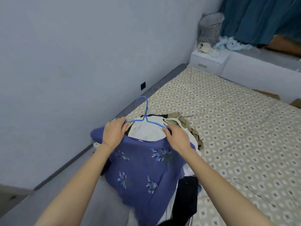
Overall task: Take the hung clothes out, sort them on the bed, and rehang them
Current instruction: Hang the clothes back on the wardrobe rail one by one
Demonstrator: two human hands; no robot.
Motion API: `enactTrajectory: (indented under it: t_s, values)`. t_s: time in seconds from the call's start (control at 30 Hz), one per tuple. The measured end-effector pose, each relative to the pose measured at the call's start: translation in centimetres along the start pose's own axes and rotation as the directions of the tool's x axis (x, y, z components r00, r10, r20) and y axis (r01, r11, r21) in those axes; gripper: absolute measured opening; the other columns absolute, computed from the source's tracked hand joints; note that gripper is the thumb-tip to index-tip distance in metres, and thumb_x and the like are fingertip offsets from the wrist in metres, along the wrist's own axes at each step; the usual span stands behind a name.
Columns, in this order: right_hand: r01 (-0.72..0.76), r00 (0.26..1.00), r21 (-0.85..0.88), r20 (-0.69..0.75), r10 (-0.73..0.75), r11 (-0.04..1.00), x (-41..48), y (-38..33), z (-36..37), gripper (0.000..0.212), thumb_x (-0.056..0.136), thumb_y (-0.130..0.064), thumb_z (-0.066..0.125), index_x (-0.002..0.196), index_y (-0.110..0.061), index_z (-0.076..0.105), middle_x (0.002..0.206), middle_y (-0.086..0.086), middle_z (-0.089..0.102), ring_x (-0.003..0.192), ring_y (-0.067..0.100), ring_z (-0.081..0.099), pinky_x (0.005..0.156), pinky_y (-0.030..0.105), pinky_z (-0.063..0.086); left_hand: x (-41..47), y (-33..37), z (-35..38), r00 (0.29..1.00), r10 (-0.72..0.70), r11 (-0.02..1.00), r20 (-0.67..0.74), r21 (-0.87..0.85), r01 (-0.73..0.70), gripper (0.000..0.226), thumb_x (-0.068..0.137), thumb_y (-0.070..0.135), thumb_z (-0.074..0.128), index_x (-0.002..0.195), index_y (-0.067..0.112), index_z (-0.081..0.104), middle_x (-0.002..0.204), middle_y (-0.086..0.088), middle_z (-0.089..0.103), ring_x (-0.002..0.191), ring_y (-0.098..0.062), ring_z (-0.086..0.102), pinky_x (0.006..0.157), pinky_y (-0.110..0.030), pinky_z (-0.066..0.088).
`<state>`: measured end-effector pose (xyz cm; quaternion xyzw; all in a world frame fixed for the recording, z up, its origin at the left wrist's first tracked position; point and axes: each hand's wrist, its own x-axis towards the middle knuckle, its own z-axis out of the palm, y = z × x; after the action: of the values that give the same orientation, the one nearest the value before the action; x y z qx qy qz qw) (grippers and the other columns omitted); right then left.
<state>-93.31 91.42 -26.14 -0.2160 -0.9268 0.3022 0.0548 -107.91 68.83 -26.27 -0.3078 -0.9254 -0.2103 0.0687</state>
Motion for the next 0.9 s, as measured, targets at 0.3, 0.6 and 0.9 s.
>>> enactTrajectory:
  t_s: [0.3,0.6,0.9]
  values:
    - [0.324,0.941,0.043,0.094,-0.326,0.945,-5.2,-13.1,3.1,0.027,0.098,-0.042,0.051,0.081,-0.02,0.05,0.066,-0.005,0.052,0.065,0.019,0.05,0.052,0.031,0.029,-15.4,-5.1,-11.4,0.903,-0.381,0.914,-0.2,0.066,0.401,0.026,0.1,0.031,0.054,0.084,0.011,0.06,0.074,-0.013,0.063,0.074,-0.039,0.058,0.06,-0.039,0.031]
    - [0.632,0.745,0.071,0.221,-0.63,0.772,-14.5,-26.2,10.2,0.031,0.095,-0.042,0.053,0.078,-0.017,0.055,0.063,-0.004,0.053,0.065,0.023,0.049,0.057,0.033,0.028,-35.0,-8.5,-19.4,0.657,-0.633,0.717,-0.409,0.009,0.697,0.028,0.101,0.035,0.051,0.084,0.013,0.053,0.067,0.0,0.051,0.067,-0.032,0.053,0.057,-0.041,0.039]
    - [0.809,0.508,0.119,0.348,-0.788,0.575,-30.1,-32.6,15.5,0.033,0.093,-0.051,0.052,0.08,-0.021,0.057,0.068,-0.002,0.061,0.071,0.028,0.059,0.062,0.036,0.047,-55.6,-5.3,-23.1,0.394,-0.773,0.482,-0.497,-0.057,0.874,0.024,0.101,0.035,0.053,0.094,0.013,0.061,0.075,-0.006,0.064,0.074,-0.035,0.06,0.06,-0.039,0.038]
